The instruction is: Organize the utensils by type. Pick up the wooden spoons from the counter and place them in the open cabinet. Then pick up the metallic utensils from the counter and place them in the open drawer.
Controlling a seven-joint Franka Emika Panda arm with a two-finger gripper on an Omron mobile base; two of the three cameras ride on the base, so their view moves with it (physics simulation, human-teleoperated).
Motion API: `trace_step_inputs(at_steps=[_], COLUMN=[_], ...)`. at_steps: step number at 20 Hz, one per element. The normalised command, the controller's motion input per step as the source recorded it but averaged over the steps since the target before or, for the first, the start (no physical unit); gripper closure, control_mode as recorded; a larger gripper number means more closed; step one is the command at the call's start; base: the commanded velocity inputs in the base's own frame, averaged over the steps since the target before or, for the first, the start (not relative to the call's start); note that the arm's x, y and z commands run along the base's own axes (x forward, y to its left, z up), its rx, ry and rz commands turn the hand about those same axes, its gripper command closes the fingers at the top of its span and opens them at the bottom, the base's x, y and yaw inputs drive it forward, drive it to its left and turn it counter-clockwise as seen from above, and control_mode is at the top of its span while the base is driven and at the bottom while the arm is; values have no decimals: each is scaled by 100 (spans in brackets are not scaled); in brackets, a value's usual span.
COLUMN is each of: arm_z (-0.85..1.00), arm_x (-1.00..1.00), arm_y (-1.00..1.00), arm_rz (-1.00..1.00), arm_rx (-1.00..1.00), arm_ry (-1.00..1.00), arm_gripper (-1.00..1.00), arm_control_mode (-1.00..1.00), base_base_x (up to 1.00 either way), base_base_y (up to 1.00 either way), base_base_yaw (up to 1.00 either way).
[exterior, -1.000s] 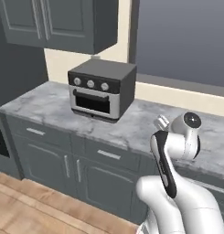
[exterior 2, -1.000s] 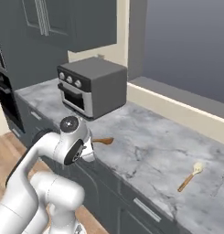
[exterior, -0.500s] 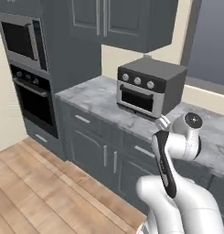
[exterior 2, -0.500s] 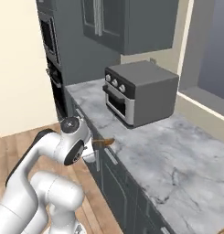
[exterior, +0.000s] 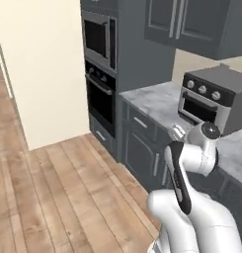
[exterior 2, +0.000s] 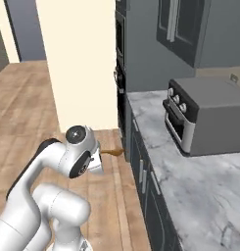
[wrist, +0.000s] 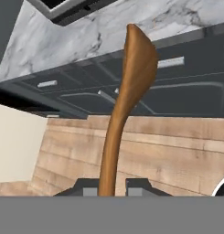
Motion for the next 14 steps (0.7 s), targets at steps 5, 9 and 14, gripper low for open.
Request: trace_step_inputs(at_steps=[5,9,14], arm_z=[0,0,0], arm_x=[0,0,0], arm_y=[0,0,0], arm_rz=[0,0,0], arm_rx=[0,0,0], arm_ry=[0,0,0], arm_gripper=[100,100,100], arm_control_mode=[100,100,100], base_base_x=[0,9,41], base_base_y=[21,23,37], base_base_yaw=[61,55,51])
